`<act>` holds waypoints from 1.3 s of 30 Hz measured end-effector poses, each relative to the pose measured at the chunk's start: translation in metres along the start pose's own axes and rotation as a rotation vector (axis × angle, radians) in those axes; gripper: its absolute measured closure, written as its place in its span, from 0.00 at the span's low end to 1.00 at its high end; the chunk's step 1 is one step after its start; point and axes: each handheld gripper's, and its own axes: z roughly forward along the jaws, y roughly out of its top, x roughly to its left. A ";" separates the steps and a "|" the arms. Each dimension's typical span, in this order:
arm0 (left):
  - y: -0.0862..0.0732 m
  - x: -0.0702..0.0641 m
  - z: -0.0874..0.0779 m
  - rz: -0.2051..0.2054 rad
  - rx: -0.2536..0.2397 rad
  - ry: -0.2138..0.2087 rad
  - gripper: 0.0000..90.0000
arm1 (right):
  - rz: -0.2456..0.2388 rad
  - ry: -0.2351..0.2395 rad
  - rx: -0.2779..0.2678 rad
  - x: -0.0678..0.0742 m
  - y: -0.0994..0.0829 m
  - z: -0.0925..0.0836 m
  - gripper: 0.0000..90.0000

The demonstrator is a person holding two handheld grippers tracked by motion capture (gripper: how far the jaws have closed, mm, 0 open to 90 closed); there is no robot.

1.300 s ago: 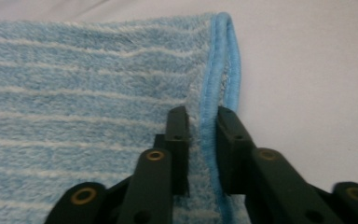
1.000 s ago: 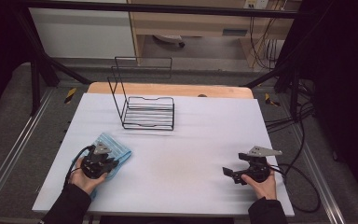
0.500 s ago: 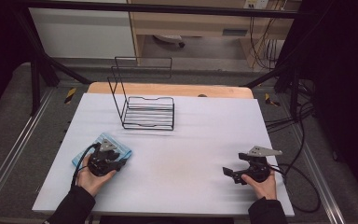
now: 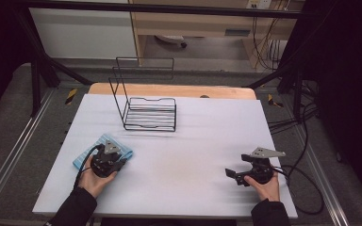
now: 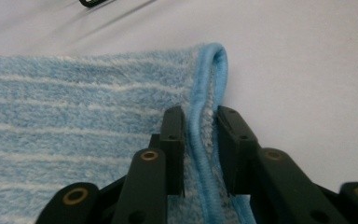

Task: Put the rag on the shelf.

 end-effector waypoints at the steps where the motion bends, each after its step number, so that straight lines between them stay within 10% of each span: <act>1: 0.000 0.001 0.000 -0.005 -0.001 -0.005 0.83 | -0.002 0.001 0.001 0.000 0.000 0.000 0.01; 23: 0.004 0.012 -0.028 -0.064 -0.066 -0.092 0.92 | 0.000 0.005 0.003 0.000 0.000 0.000 0.01; 39: 0.019 -0.033 -0.025 -0.062 -0.075 -0.125 0.91 | 0.006 0.007 -0.005 0.000 0.000 0.001 0.01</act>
